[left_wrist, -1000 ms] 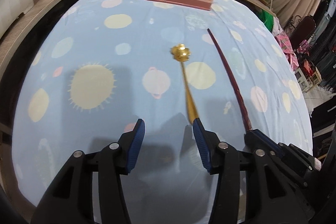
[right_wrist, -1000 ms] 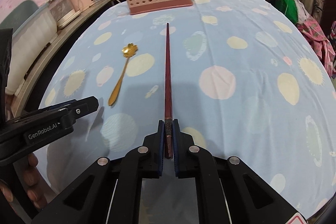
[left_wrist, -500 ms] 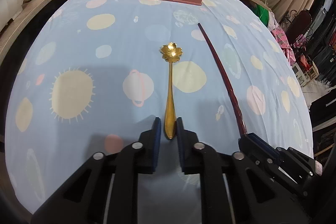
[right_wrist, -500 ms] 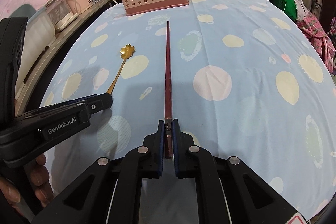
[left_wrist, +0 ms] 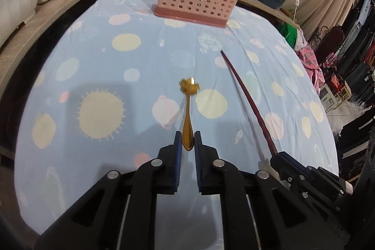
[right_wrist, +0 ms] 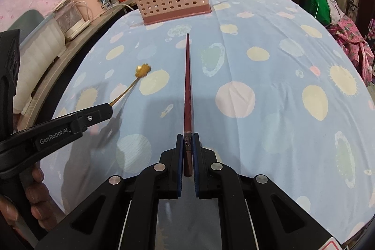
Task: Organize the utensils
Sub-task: 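Lift and carry the spoon and chopstick to the pink caddy with both tools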
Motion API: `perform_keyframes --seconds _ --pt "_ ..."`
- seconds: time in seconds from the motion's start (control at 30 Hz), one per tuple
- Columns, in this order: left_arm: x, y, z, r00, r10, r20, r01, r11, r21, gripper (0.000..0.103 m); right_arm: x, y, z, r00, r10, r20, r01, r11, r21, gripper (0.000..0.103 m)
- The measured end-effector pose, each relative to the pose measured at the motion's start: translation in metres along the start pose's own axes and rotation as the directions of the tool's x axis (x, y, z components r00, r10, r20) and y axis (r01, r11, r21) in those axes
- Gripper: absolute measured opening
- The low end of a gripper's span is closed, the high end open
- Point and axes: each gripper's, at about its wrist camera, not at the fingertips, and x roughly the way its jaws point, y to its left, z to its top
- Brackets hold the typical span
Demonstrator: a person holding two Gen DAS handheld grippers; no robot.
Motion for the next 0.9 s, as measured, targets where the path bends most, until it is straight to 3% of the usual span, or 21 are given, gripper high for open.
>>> perform_keyframes --seconds 0.17,0.27,0.37,0.67,0.9 --pt "-0.021 0.004 0.014 0.998 0.009 0.062 -0.009 1.000 -0.007 0.009 -0.023 -0.001 0.013 0.998 0.010 0.062 -0.010 1.000 0.010 0.007" --pt "-0.030 0.006 0.022 0.996 0.010 0.084 -0.009 1.000 -0.006 0.001 -0.035 -0.003 0.022 0.995 0.018 0.096 -0.020 1.000 0.019 0.007" --pt "-0.034 0.008 0.029 0.995 0.012 0.101 -0.011 1.000 -0.007 0.001 -0.049 -0.003 0.035 0.990 0.030 0.139 -0.035 0.999 0.032 0.007" --pt "-0.051 0.013 0.053 0.990 0.020 0.143 -0.020 1.000 0.000 0.001 -0.086 -0.004 0.084 0.959 0.069 0.275 -0.085 0.995 0.047 0.007" --pt "-0.066 0.009 0.083 0.980 0.023 0.195 -0.031 0.999 0.038 0.001 -0.097 -0.005 0.121 0.939 0.085 0.334 -0.107 0.993 0.048 0.007"
